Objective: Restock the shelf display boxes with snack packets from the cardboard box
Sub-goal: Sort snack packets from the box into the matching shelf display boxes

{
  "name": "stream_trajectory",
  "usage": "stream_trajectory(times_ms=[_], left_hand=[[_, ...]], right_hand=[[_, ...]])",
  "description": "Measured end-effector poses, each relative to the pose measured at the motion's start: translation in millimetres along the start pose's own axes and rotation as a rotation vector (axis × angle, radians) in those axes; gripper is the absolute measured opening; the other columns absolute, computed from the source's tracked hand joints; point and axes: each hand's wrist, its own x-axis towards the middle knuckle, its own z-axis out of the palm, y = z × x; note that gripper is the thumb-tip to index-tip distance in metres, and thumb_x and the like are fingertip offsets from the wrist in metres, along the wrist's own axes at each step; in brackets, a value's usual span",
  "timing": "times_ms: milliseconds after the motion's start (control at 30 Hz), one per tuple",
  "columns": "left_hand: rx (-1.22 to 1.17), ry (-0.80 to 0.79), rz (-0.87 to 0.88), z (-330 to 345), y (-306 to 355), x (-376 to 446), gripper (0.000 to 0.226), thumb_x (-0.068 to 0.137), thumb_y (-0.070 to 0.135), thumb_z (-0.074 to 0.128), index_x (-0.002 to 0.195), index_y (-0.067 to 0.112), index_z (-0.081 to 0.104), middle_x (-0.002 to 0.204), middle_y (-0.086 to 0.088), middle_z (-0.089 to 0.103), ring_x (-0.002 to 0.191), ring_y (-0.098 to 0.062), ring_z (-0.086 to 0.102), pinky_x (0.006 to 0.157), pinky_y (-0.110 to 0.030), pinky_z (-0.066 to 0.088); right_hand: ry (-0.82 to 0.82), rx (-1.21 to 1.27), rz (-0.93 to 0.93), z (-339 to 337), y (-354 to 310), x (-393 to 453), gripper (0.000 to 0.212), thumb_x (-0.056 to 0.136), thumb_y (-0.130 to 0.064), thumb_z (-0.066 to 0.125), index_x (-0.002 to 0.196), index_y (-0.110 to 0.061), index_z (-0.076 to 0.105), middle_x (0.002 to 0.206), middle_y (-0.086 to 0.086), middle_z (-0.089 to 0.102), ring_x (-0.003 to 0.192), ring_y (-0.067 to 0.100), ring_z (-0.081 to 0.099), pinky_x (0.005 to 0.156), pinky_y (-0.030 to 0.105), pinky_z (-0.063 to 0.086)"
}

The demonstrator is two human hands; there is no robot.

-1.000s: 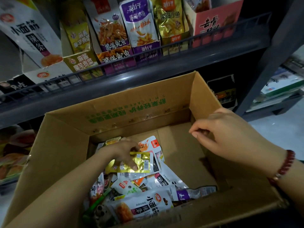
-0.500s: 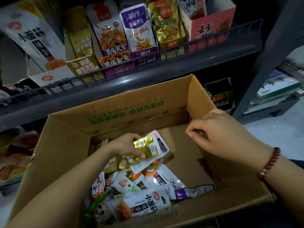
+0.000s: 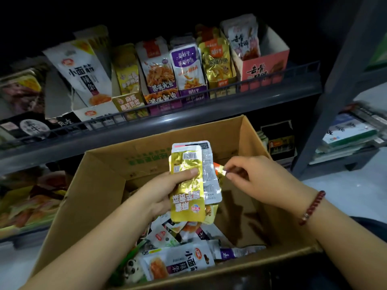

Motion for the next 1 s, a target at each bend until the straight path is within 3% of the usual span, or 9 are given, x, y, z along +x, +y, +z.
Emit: stream_trajectory(times_ms=[67,233,333,400,467,633,733,833,1000], left_hand=[[-0.103,0.053,0.031,6,-3,-18,0.03,0.08,0.016,0.067,0.109,0.008,0.067,0.101,-0.016,0.074,0.081,-0.026,0.073,0.072,-0.043,0.06],[-0.298,0.099,0.123,14,-11,-49,0.045,0.072,0.019,0.066,0.115,0.006,0.066,0.108,-0.018,0.072,0.098,-0.033,0.07,0.086,-0.047,0.053],[-0.368,0.096,0.154,13,-13,-56,0.044,0.071,0.018,0.065,0.114,0.005,0.065,0.107,-0.019,0.072,0.095,-0.033,0.071,0.084,-0.047,0.053],[-0.359,0.087,0.164,13,-13,-58,0.045,0.072,0.017,0.066,0.115,0.004,0.065,0.105,-0.019,0.072,0.091,-0.033,0.072,0.079,-0.045,0.055],[-0.355,0.08,0.166,12,-16,-57,0.046,0.073,0.016,0.067,0.117,0.004,0.064,0.105,-0.019,0.072,0.088,-0.032,0.073,0.073,-0.043,0.059],[-0.366,0.061,0.197,9,-19,-56,0.048,0.073,0.017,0.067,0.12,0.007,0.064,0.107,-0.018,0.072,0.094,-0.035,0.071,0.076,-0.044,0.059],[-0.382,0.121,0.222,4,-19,-53,0.052,0.07,0.016,0.071,0.121,0.008,0.063,0.107,-0.017,0.072,0.096,-0.036,0.07,0.078,-0.045,0.058],[-0.388,0.198,0.253,0,-19,-52,0.057,0.069,0.016,0.072,0.125,0.011,0.061,0.109,-0.015,0.072,0.1,-0.035,0.069,0.087,-0.048,0.053],[-0.397,0.276,0.282,0,-19,-53,0.06,0.065,0.015,0.074,0.122,0.01,0.061,0.106,-0.014,0.073,0.096,-0.035,0.07,0.088,-0.051,0.053]], right_hand=[[-0.033,0.117,0.003,-1,-10,1,0.029,0.095,-0.037,0.051,0.124,-0.033,0.053,0.102,-0.016,0.063,0.086,0.005,0.061,0.077,0.032,0.054],[-0.013,0.273,0.042,-1,-31,2,0.042,0.095,-0.04,0.05,0.135,-0.035,0.042,0.115,-0.016,0.048,0.089,-0.002,0.055,0.072,0.012,0.045],[0.023,0.392,0.121,2,-34,7,0.045,0.094,-0.04,0.051,0.136,-0.03,0.043,0.121,-0.012,0.053,0.093,0.001,0.058,0.081,0.02,0.048],[0.004,0.56,0.197,4,-36,10,0.037,0.095,-0.033,0.053,0.131,-0.026,0.049,0.097,-0.015,0.065,0.088,0.002,0.062,0.081,0.022,0.049],[0.002,0.737,0.254,5,-36,12,0.028,0.095,-0.021,0.056,0.122,-0.022,0.056,0.071,-0.013,0.069,0.073,0.001,0.065,0.067,0.017,0.048],[0.05,0.943,0.271,6,-32,14,0.024,0.091,-0.002,0.058,0.11,-0.015,0.065,0.06,-0.006,0.066,0.055,0.001,0.058,0.055,0.016,0.044],[0.2,0.892,0.293,7,-27,16,0.025,0.091,-0.005,0.056,0.107,-0.023,0.065,0.057,-0.007,0.061,0.056,0.002,0.058,0.06,0.024,0.044],[0.367,0.813,0.312,6,-26,16,0.026,0.093,-0.008,0.052,0.104,-0.028,0.063,0.06,-0.011,0.06,0.061,0.014,0.059,0.06,0.031,0.049],[0.532,0.75,0.277,-1,-34,10,0.027,0.097,-0.01,0.045,0.103,-0.035,0.056,0.083,0.002,0.068,0.083,0.036,0.066,0.069,0.056,0.055]])
